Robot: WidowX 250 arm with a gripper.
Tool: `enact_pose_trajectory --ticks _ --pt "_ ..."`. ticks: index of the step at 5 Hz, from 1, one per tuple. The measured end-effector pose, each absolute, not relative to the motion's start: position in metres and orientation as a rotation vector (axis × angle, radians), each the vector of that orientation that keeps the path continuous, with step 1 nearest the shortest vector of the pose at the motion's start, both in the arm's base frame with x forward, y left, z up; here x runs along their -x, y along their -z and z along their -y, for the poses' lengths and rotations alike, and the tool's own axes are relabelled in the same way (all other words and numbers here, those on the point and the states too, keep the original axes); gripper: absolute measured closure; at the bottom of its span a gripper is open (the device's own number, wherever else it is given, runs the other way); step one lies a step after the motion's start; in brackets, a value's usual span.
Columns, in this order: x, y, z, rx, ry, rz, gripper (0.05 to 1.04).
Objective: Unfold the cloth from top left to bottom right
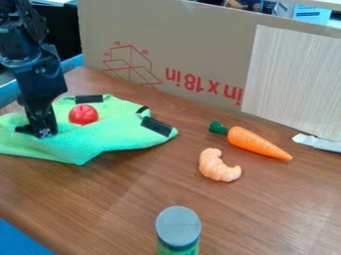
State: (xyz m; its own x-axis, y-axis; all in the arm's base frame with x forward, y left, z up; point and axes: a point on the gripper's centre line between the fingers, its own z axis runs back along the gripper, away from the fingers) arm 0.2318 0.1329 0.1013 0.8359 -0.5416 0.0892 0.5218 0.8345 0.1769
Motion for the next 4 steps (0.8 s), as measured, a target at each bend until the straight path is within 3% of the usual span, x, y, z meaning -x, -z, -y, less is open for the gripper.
enact_pose_trajectory --ticks 1,3,4 --pt "-0.221 -0.103 -0.120 -0.125 0.526 0.138 1.015" --pt "-0.211 -0.110 -0.078 -0.024 0.422 0.051 1.015" --pt "-0.214 -0.118 -0.062 -0.026 0.347 0.079 0.989"
